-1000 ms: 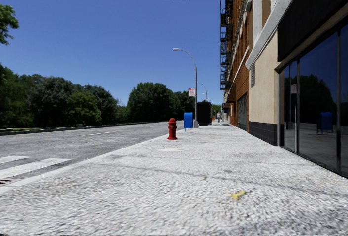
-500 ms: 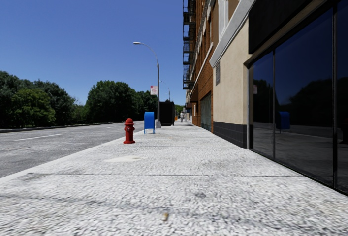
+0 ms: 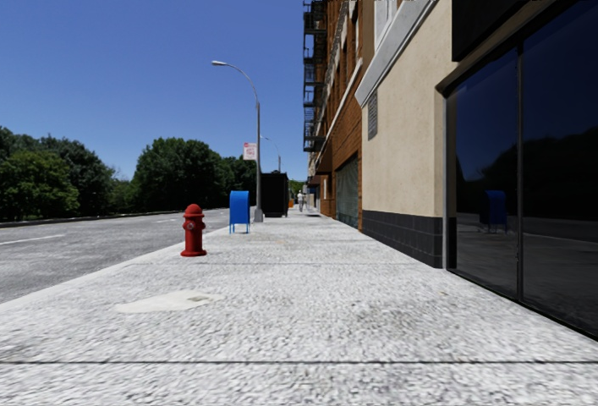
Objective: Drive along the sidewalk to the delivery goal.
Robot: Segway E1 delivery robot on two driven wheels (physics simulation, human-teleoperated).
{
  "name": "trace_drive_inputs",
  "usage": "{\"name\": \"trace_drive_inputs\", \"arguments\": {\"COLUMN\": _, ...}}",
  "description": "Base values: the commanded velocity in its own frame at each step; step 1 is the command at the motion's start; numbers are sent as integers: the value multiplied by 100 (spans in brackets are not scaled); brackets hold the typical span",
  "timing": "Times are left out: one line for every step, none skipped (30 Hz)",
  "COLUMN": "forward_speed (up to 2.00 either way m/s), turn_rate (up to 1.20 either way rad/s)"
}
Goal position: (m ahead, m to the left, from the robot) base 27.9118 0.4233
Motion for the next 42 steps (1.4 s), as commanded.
{"name": "trace_drive_inputs", "arguments": {"forward_speed": 200, "turn_rate": -1}}
{"name": "trace_drive_inputs", "arguments": {"forward_speed": 200, "turn_rate": 0}}
{"name": "trace_drive_inputs", "arguments": {"forward_speed": 200, "turn_rate": 0}}
{"name": "trace_drive_inputs", "arguments": {"forward_speed": 200, "turn_rate": 0}}
{"name": "trace_drive_inputs", "arguments": {"forward_speed": 200, "turn_rate": 0}}
{"name": "trace_drive_inputs", "arguments": {"forward_speed": 200, "turn_rate": 0}}
{"name": "trace_drive_inputs", "arguments": {"forward_speed": 200, "turn_rate": 0}}
{"name": "trace_drive_inputs", "arguments": {"forward_speed": 200, "turn_rate": 0}}
{"name": "trace_drive_inputs", "arguments": {"forward_speed": 200, "turn_rate": 0}}
{"name": "trace_drive_inputs", "arguments": {"forward_speed": 200, "turn_rate": 0}}
{"name": "trace_drive_inputs", "arguments": {"forward_speed": 200, "turn_rate": 0}}
{"name": "trace_drive_inputs", "arguments": {"forward_speed": 200, "turn_rate": 0}}
{"name": "trace_drive_inputs", "arguments": {"forward_speed": 200, "turn_rate": 0}}
{"name": "trace_drive_inputs", "arguments": {"forward_speed": 200, "turn_rate": 0}}
{"name": "trace_drive_inputs", "arguments": {"forward_speed": 200, "turn_rate": 0}}
{"name": "trace_drive_inputs", "arguments": {"forward_speed": 200, "turn_rate": 0}}
{"name": "trace_drive_inputs", "arguments": {"forward_speed": 200, "turn_rate": 0}}
{"name": "trace_drive_inputs", "arguments": {"forward_speed": 200, "turn_rate": 0}}
{"name": "trace_drive_inputs", "arguments": {"forward_speed": 200, "turn_rate": 0}}
{"name": "trace_drive_inputs", "arguments": {"forward_speed": 200, "turn_rate": 0}}
{"name": "trace_drive_inputs", "arguments": {"forward_speed": 200, "turn_rate": 0}}
{"name": "trace_drive_inputs", "arguments": {"forward_speed": 200, "turn_rate": 0}}
{"name": "trace_drive_inputs", "arguments": {"forward_speed": 200, "turn_rate": 0}}
{"name": "trace_drive_inputs", "arguments": {"forward_speed": 200, "turn_rate": 0}}
{"name": "trace_drive_inputs", "arguments": {"forward_speed": 200, "turn_rate": 0}}
{"name": "trace_drive_inputs", "arguments": {"forward_speed": 200, "turn_rate": 0}}
{"name": "trace_drive_inputs", "arguments": {"forward_speed": 200, "turn_rate": 0}}
{"name": "trace_drive_inputs", "arguments": {"forward_speed": 200, "turn_rate": 0}}
{"name": "trace_drive_inputs", "arguments": {"forward_speed": 200, "turn_rate": 0}}
{"name": "trace_drive_inputs", "arguments": {"forward_speed": 200, "turn_rate": 0}}
{"name": "trace_drive_inputs", "arguments": {"forward_speed": 200, "turn_rate": 0}}
{"name": "trace_drive_inputs", "arguments": {"forward_speed": 200, "turn_rate": 0}}
{"name": "trace_drive_inputs", "arguments": {"forward_speed": 200, "turn_rate": 0}}
{"name": "trace_drive_inputs", "arguments": {"forward_speed": 200, "turn_rate": 0}}
{"name": "trace_drive_inputs", "arguments": {"forward_speed": 200, "turn_rate": 0}}
{"name": "trace_drive_inputs", "arguments": {"forward_speed": 200, "turn_rate": 0}}
{"name": "trace_drive_inputs", "arguments": {"forward_speed": 200, "turn_rate": 0}}
{"name": "trace_drive_inputs", "arguments": {"forward_speed": 200, "turn_rate": 0}}
{"name": "trace_drive_inputs", "arguments": {"forward_speed": 200, "turn_rate": 0}}
{"name": "trace_drive_inputs", "arguments": {"forward_speed": 200, "turn_rate": 0}}
{"name": "trace_drive_inputs", "arguments": {"forward_speed": 200, "turn_rate": 0}}
{"name": "trace_drive_inputs", "arguments": {"forward_speed": 200, "turn_rate": 0}}
